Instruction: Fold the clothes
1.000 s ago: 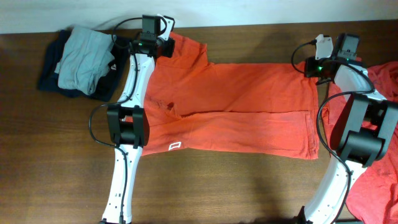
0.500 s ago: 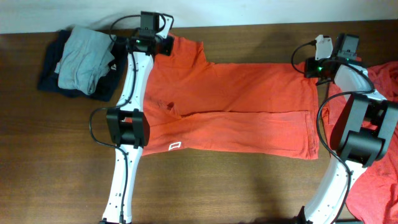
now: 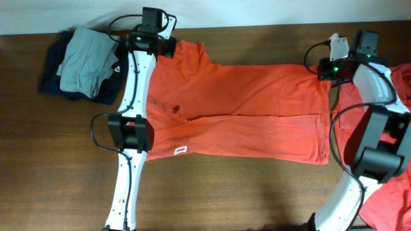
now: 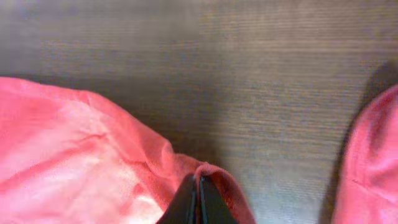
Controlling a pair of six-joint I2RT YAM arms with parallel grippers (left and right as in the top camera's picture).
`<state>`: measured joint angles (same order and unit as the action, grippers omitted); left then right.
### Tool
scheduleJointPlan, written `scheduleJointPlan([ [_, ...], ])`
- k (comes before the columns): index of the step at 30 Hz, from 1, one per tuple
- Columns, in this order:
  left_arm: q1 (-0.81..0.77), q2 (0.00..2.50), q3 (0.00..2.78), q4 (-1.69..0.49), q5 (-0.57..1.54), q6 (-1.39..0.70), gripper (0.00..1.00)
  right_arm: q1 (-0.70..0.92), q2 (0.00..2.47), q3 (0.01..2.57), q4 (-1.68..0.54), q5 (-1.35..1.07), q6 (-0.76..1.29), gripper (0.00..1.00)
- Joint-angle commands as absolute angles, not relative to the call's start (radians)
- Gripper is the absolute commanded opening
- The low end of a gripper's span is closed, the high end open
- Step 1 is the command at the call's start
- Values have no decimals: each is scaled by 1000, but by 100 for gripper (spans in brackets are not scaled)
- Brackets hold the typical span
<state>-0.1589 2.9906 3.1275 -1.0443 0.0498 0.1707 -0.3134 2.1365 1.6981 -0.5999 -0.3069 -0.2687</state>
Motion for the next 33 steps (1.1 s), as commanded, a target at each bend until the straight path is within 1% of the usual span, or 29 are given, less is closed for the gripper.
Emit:
scheduleJointPlan([
  [1,-147,2880,3140,-1084,11,171,1,-313,2040,1721,-636,-323,-269,4],
  [4,-147,2855,3140,-1118,10,169,1,-313,2026,1721,-666,-323,-269,4],
  [11,-146,2874,3102,-1100,11,125,2,-313,2028,1720,-671,-323,-268,4],
  [13,-146,2878,3092,-1123,11,116,1,-313,2028,1720,-673,-323,-269,4],
  [23,-140,2822,3139,-1223,11,116,1,-313,2013,1721,-746,-327,-269,4],
  [33,-137,2737,3139,-1338,11,104,1,-315,1963,1721,-873,-333,-269,4],
])
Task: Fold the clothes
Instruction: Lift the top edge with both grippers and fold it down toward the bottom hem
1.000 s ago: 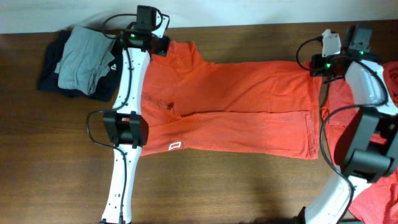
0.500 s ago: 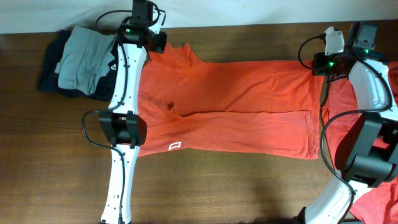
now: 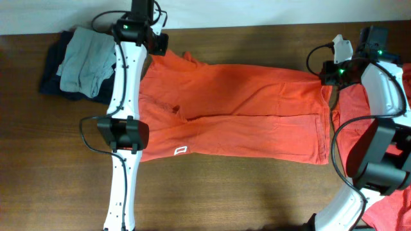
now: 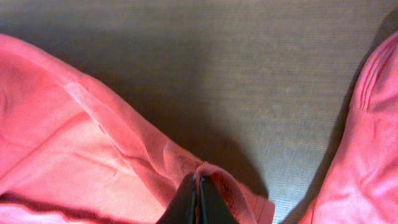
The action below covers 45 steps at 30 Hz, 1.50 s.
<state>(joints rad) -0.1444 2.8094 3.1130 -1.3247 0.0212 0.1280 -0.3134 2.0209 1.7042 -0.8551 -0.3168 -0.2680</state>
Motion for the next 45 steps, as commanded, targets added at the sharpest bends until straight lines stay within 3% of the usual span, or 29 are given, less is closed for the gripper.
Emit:
scheduleJointPlan([
  [1,-136,2733,3139,-1349,11,97,1,-315,1959,1721,-889,-334,-269,4],
  [20,-128,2705,3139,-1554,11,29,1,-316,1885,1721,-1092,-276,-265,4],
  [31,-119,2669,3139,-1689,10,-23,1,-316,1885,1721,-1206,-147,-162,4],
  [45,-120,2634,3120,-1688,67,-60,1,-316,1886,1721,-1364,-118,-137,4],
])
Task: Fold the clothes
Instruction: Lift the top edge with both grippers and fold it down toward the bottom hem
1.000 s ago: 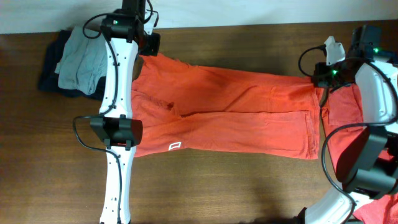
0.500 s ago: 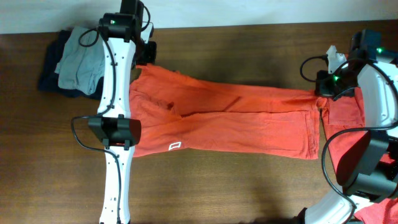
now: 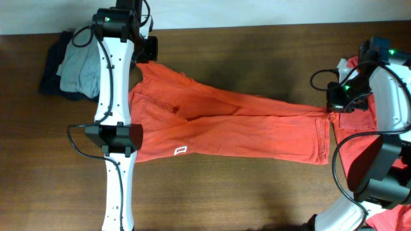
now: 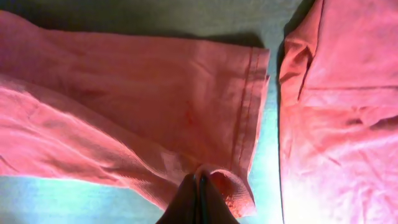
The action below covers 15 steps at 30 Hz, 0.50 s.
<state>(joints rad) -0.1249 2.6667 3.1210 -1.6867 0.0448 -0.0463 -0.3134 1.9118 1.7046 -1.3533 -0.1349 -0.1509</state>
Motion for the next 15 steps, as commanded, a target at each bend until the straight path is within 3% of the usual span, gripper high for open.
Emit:
scheduleJointPlan([
  [1,-120,2634,3118,-1688,67,-60,1,-316,1886,1721,-1368,-118,-137,4],
  [6,-120,2607,3048,-1688,67,-60,1,-316,1886,1720,-1382,-118,-138,4],
  [15,-113,2442,2662,-1688,42,-60,1,-316,1886,1720,-1381,-118,-142,4],
])
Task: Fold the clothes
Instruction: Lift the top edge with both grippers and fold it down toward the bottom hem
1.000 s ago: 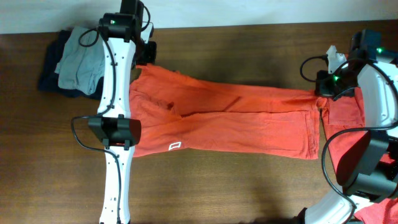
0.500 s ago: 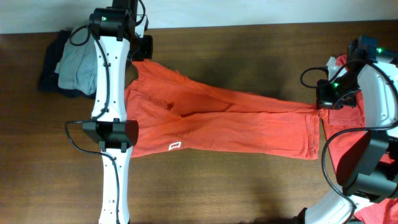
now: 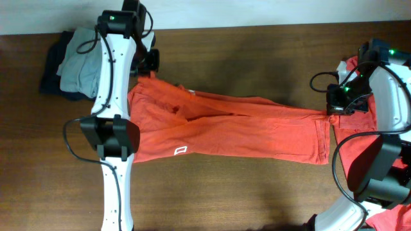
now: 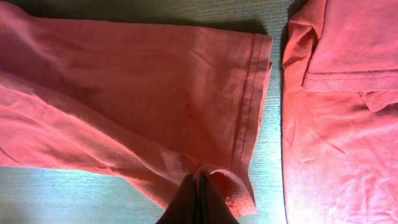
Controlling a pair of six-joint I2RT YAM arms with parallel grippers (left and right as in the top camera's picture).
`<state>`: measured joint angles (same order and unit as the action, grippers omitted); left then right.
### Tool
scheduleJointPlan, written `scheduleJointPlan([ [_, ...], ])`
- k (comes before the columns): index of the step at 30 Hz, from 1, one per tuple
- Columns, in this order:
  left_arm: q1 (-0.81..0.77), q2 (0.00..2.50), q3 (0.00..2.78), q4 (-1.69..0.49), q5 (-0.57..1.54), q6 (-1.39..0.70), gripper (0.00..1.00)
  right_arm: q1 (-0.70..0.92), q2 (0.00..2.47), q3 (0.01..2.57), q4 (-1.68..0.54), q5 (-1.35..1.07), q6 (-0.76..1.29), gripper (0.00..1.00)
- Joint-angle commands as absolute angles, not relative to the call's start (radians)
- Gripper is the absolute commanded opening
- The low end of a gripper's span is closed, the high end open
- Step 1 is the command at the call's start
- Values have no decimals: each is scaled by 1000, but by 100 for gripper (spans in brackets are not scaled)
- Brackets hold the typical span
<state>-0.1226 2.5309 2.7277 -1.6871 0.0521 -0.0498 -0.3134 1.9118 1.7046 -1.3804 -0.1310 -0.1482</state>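
An orange garment (image 3: pixel 244 131) with a small white patch (image 3: pixel 181 151) lies stretched left to right across the wooden table. Its far edge slants down from the upper-left corner to the right hem. My left gripper (image 3: pixel 145 69) sits at that upper-left corner, and the cloth is drawn up into it. My right gripper (image 3: pixel 334 109) is at the right hem. In the right wrist view its fingers (image 4: pixel 200 182) are shut on a fold of the orange cloth, above the stitched hem (image 4: pixel 249 106) lying flat below.
A heap of grey and navy clothes (image 3: pixel 80 61) lies at the far left. A second red garment (image 4: pixel 339 124) lies just right of the hem, under my right arm (image 3: pixel 385 96). Bare wood (image 3: pixel 244 51) shows beyond the garment.
My left gripper has come a little nearer with the upper-left corner, so the far edge lies lower on the left. My right gripper has hardly moved and still pinches the cloth.
First the garment lay wide and flat, with both grippers shut on its far corners. Then the corners were raised and the far edge drawn taut. Later the right corner was down over the right hem. Now the left corner has also come nearer.
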Motion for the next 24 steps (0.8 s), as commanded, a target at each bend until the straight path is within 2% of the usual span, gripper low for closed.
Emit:
scheduleJointPlan([
  [1,-112,2426,2623,-1688,42,-60,1,-316,1886,1720,-1380,-118,-142,4],
  [24,-21,2344,2177,-1648,37,-64,1,-316,1932,1683,-1410,-92,-175,4],
])
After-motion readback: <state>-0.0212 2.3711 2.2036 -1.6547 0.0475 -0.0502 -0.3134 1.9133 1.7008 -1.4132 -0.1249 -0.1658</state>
